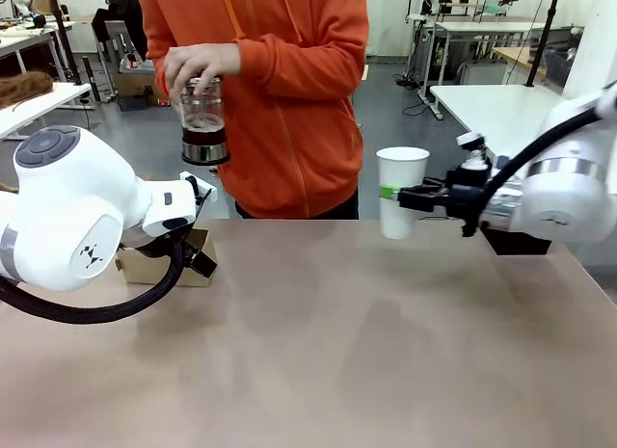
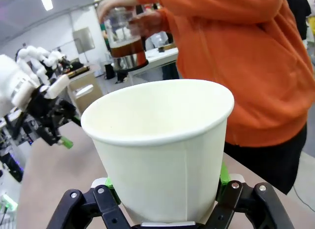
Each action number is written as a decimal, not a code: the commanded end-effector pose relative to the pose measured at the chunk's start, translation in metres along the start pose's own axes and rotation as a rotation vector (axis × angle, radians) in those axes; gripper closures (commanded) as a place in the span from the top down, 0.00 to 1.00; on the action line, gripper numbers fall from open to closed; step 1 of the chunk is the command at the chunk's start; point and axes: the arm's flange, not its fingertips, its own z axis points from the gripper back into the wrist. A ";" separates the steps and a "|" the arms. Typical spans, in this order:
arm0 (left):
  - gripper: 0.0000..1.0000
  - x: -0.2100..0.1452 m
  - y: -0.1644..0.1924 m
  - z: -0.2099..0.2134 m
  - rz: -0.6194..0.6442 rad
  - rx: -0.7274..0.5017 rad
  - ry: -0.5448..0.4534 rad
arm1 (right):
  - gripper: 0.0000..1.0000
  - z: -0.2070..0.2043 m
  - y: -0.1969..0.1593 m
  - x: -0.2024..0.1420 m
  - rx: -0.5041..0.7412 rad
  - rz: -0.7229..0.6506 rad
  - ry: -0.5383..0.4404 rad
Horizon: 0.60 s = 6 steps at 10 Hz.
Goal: Pour a drink into a cup and package it in a carrier.
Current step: Pick up the 600 ml Paper Cup and place it in the middle top area of the table.
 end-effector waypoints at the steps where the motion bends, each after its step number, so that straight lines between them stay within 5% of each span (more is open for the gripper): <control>1: 1.00 0.000 0.000 0.000 0.001 -0.001 -0.001 | 0.81 -0.023 -0.030 -0.023 -0.051 0.060 -0.086; 6: 1.00 0.000 0.000 0.000 0.001 -0.001 -0.001 | 0.81 -0.033 -0.052 -0.059 -0.009 0.073 -0.143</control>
